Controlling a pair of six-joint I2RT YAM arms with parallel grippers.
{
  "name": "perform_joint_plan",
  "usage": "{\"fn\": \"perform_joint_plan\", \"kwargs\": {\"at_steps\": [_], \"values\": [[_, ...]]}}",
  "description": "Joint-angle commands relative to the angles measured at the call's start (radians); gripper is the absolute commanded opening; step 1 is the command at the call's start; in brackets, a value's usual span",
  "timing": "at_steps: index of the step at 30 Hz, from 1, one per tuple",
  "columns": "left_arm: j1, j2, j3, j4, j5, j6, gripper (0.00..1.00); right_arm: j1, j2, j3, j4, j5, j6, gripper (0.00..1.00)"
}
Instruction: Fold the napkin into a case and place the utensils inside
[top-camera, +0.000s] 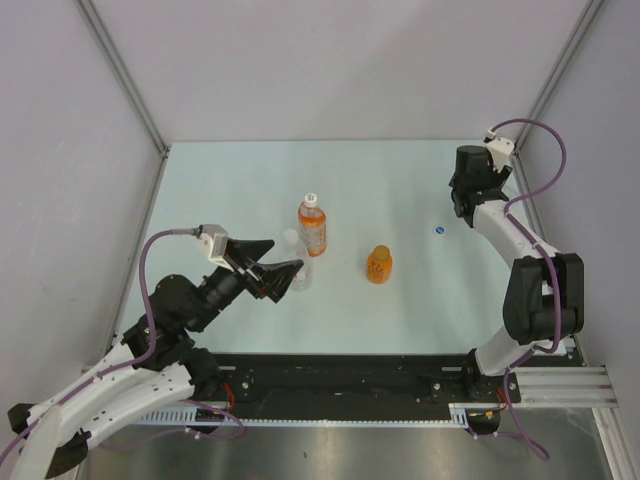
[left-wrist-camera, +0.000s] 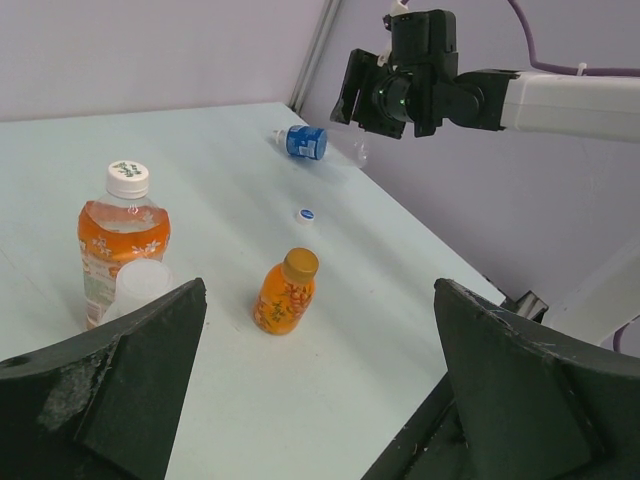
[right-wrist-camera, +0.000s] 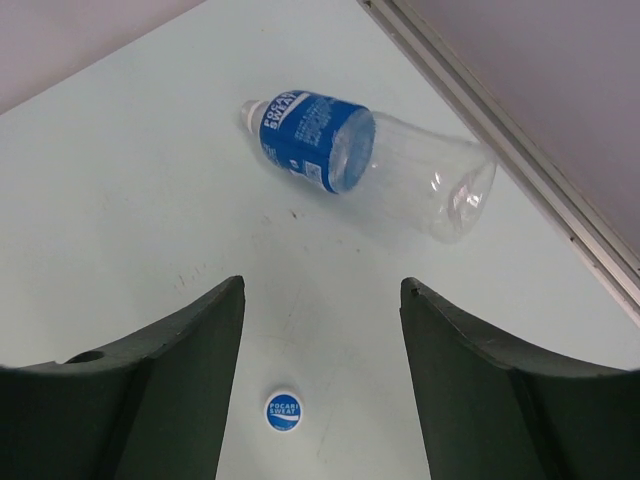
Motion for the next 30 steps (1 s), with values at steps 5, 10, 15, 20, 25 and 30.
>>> {"fn": "perform_joint_plan", "kwargs": {"at_steps": [5,10,15,20,25,30], "values": [[0.002,0.02,-0.004,0.028,0.014,-0.004,1.0,-0.019,0.067,0.019,0.106,0.032,-0.089,0.66],[0.002,0.02,-0.003,0.019,0.011,-0.001,1.0,-0.06,0.133,0.105,0.066,0.018,-0.117,0.67],[0.002,0.019,-0.004,0.011,0.012,-0.001,1.0,-0.108,0.197,0.167,0.014,0.004,-0.114,0.68],[0.002,0.023,-0.004,0.007,0.012,-0.002,1.0,-0.216,0.213,0.2,-0.029,0.009,-0.036,0.67],[0.002,0.036,-0.004,0.014,0.016,-0.008,1.0,-0.312,0.277,0.272,-0.116,-0.019,0.076,0.64],[0.002,0.06,0.0,0.022,0.022,-0.011,1.0,-0.373,0.349,0.32,-0.196,-0.068,0.122,0.59]]}}
